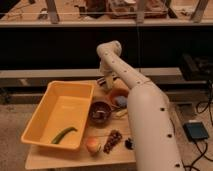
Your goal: Place eraser in plastic cup
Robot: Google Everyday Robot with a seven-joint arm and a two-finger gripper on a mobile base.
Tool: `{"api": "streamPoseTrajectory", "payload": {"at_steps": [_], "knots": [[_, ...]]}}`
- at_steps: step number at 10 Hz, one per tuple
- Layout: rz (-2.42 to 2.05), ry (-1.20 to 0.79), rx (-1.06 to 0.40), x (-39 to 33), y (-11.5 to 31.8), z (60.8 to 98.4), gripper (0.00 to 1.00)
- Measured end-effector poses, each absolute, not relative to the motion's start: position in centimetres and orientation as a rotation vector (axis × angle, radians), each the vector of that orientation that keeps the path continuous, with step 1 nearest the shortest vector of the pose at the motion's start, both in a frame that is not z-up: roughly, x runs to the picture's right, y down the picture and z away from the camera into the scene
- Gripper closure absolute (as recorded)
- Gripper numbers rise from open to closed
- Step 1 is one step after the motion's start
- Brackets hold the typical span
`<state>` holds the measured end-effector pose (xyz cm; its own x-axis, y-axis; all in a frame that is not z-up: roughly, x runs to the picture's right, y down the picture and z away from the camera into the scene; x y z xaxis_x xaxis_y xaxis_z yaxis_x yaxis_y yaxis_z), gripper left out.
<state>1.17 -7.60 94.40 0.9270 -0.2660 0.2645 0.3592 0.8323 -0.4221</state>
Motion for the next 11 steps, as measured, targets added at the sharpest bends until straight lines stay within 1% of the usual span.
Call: {"api": "streamPoseTrajectory", "payload": {"at_steps": [4,9,11], "knots": [[-0.314,-0.247,-0.48,1.2,-7.8,93.8,0.2],[-0.281,-0.328,-0.457,3.9,-8.8,91.1,0.2],[-0.279,-0.344,-0.457,4.3,-8.8,90.9,0.2]]}}
